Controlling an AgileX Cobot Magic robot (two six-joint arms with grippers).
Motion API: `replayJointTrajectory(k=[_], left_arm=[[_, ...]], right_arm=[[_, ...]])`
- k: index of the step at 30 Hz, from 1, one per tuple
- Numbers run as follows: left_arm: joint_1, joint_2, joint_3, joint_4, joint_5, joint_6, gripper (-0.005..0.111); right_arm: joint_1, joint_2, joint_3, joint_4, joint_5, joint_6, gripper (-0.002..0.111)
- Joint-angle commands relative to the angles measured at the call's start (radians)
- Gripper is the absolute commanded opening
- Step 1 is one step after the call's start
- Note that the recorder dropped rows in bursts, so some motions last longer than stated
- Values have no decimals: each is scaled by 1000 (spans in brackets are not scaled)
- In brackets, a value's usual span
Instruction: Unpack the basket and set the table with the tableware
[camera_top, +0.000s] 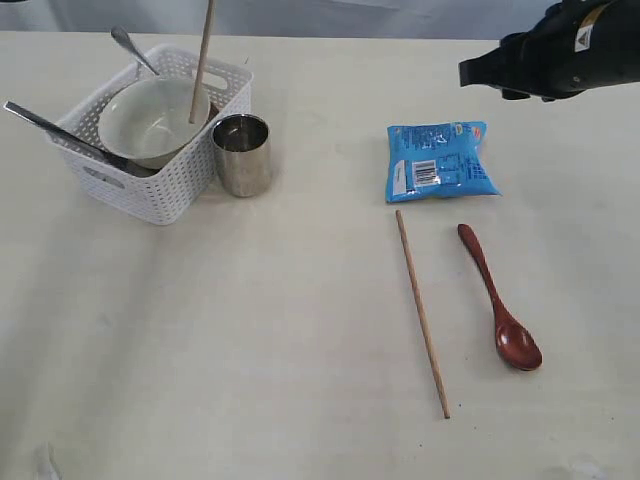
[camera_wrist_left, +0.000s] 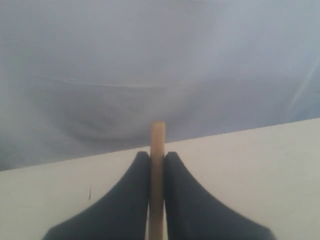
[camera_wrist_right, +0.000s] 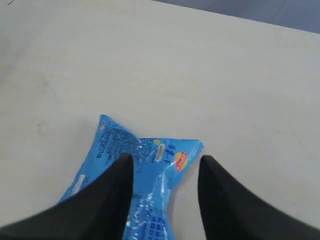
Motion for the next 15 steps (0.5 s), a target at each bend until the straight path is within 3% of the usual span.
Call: replayJointTrajectory(k=[1,8,15], left_arm=[[2,-12,-1,-64,6,-3,0],[2,-44,64,-98,-30,-1,0],[-12,-181,307,-100,-279,-10,0]], right_arm=[[91,1,0,-7,-88,-30,41],[182,1,29,-7,-241,-46,45],[197,1,105,-18,-503,23,46]])
